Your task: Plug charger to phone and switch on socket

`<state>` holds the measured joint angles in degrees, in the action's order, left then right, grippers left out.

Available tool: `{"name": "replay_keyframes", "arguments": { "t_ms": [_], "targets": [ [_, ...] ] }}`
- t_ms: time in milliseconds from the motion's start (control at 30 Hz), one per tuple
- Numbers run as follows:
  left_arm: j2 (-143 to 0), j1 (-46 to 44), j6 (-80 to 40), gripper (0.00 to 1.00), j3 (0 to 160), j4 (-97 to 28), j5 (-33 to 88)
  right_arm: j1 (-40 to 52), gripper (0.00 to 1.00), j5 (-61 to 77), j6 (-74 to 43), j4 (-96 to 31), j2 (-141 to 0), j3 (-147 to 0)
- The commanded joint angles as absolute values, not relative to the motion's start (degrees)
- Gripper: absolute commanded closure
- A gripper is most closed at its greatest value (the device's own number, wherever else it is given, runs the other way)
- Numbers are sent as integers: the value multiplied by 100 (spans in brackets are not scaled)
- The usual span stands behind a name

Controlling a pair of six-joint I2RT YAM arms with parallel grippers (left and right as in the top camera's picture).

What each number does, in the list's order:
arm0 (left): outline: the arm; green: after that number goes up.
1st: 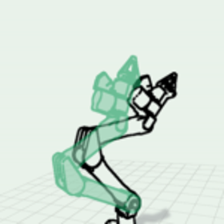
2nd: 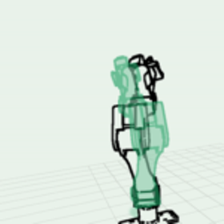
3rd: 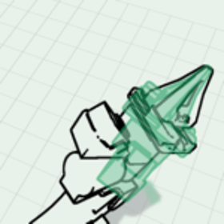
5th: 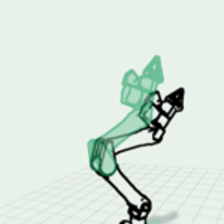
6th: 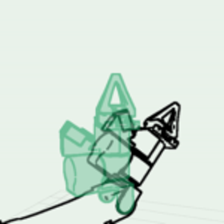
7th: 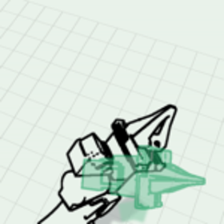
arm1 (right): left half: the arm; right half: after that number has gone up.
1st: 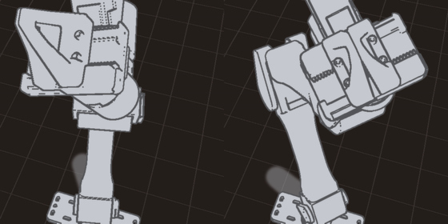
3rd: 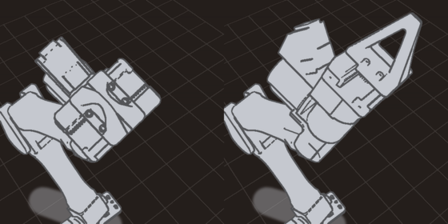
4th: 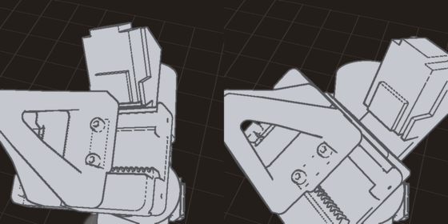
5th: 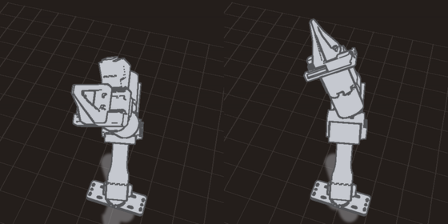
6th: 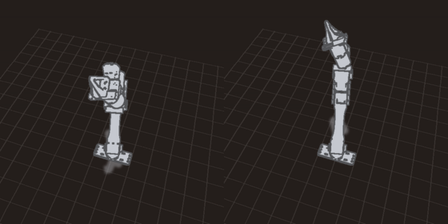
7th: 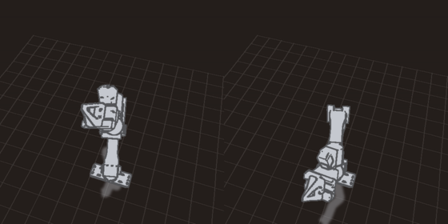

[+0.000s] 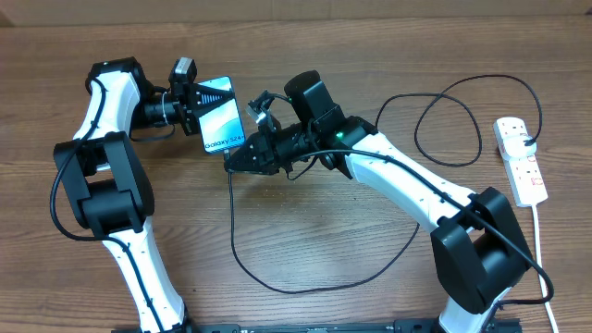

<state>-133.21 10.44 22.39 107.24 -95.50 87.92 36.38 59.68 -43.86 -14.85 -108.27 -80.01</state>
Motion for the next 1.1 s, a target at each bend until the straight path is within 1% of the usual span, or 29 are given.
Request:
{"name": "replay_keyframes", "arguments": {
  "t_ms": [0,733,1067],
  "targets": [
    [-13222,1011,2180,96,10814,-9546,9056,3610,96,5940,-4480,-1509,-10770,-7992],
    [-13222,1009,2182,96,10814,-9413,9056,3588,96,5957,-4801,-1476,-10770,-7992],
    [-13222,1009,2182,96,10814,-9419,9056,3588,96,5568,-5186,-1398,-10770,-7992]
  ]
}}
